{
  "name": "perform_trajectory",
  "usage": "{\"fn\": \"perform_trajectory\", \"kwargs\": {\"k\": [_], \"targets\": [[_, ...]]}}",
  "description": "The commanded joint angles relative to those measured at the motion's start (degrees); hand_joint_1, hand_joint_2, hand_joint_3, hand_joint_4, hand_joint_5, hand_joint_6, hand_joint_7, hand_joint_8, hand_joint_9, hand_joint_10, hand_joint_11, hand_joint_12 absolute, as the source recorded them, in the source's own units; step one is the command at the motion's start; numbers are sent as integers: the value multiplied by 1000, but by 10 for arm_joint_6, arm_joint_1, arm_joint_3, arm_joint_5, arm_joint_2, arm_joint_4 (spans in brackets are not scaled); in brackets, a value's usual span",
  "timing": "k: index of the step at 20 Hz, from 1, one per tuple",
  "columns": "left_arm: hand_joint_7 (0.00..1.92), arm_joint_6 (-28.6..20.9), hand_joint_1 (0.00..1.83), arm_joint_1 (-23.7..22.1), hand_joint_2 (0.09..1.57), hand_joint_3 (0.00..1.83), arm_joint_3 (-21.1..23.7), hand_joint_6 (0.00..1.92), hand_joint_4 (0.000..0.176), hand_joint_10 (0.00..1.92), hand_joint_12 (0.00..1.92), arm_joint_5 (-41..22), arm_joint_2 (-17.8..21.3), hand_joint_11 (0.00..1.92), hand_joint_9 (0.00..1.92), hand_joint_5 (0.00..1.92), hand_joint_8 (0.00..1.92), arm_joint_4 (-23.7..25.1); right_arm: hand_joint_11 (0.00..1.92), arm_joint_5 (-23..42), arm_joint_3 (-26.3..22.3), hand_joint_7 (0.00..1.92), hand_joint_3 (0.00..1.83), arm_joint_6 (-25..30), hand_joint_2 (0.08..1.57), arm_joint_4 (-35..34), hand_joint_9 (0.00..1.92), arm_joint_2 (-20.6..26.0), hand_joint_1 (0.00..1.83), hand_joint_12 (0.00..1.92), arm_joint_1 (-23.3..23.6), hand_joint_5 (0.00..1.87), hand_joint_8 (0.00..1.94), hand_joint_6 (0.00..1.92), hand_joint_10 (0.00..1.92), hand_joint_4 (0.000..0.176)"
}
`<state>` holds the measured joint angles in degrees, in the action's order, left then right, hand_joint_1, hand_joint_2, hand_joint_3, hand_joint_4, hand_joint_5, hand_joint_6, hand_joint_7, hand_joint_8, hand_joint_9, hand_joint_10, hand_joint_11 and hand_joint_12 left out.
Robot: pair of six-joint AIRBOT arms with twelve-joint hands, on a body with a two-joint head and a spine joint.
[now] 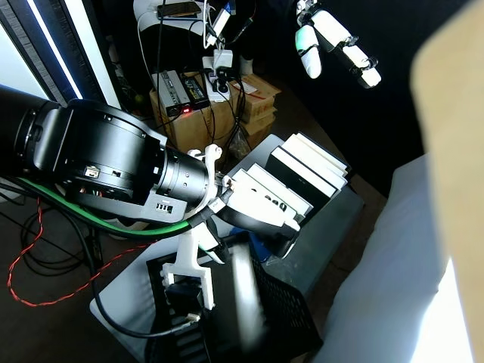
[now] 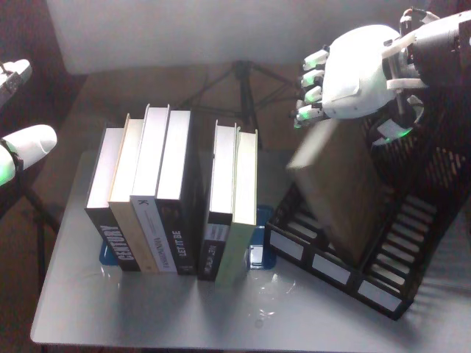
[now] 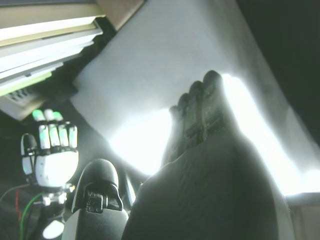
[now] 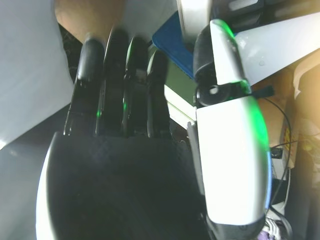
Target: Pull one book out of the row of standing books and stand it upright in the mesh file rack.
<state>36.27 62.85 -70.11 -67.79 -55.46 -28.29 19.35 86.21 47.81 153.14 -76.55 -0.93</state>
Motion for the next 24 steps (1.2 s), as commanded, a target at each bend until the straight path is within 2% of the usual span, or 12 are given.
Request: {"fn": "perform_trajectory", "kwargs": {"k": [1,2,5,9,11,14,16,18,19,20,23,24], "targets": [[0,-2,0,-2,1337,15,-5,0,0,0,0,-72,1,0,0,0,0,-6,0,-39,3,107,1,-2,1122,9,0,9,946,1333,2,13,7,338,584,0],[0,-2,0,-2,1341,15,-5,0,0,0,0,-72,1,0,0,0,0,-6,0,-40,3,72,3,-1,1129,9,0,9,911,1249,2,2,4,250,478,0],[0,-3,0,-2,1323,5,-5,0,0,0,0,-72,1,0,0,0,0,-6,0,-42,0,4,0,0,1067,12,0,11,980,656,2,0,0,30,216,91],[0,-4,0,-2,1324,5,-3,0,1,0,0,-72,1,0,0,0,0,-6,0,-53,-23,0,12,32,1139,11,4,40,877,860,10,0,0,0,265,0],[0,-5,0,-2,1299,0,-2,0,18,0,0,-72,1,0,0,0,0,-4,0,-67,-45,0,20,32,1215,-8,0,64,705,980,18,0,0,0,217,32],[0,-6,0,-7,1297,0,-2,0,1,0,0,-71,0,0,0,0,0,-1,0,-79,-69,0,9,32,1340,-58,0,93,530,391,29,0,0,0,3,45],[0,-6,0,-14,1307,0,-4,0,18,0,0,-69,-2,0,0,0,0,5,0,-75,-70,0,8,-34,1366,-179,0,103,402,15,32,0,0,0,0,143],[0,-7,0,-23,1314,3,-5,0,35,0,0,-67,-2,0,0,0,0,12,0,-43,-56,0,0,-100,1342,-339,0,109,343,0,32,0,0,0,0,155],[0,-7,0,-29,1308,0,-5,0,36,0,0,-67,-2,0,0,0,0,17,1,-21,-45,0,0,-182,1343,-504,0,111,326,1,20,0,0,0,0,120],[0,-8,0,-34,1299,0,-6,0,50,0,0,-65,-2,0,0,0,0,21,0,2,-35,0,0,-235,1376,-607,30,111,348,663,7,0,0,0,19,75],[0,-10,0,-50,1303,0,-8,0,42,0,0,-59,-5,0,0,0,0,37,0,56,-26,0,0,-331,1369,-799,40,119,277,1275,-36,0,0,0,81,48],[0,-13,0,-53,1309,1,-8,0,41,0,0,-60,-6,0,0,0,0,42,0,67,-29,0,0,-349,1324,-838,7,124,210,1644,-45,0,0,0,123,89]]}}
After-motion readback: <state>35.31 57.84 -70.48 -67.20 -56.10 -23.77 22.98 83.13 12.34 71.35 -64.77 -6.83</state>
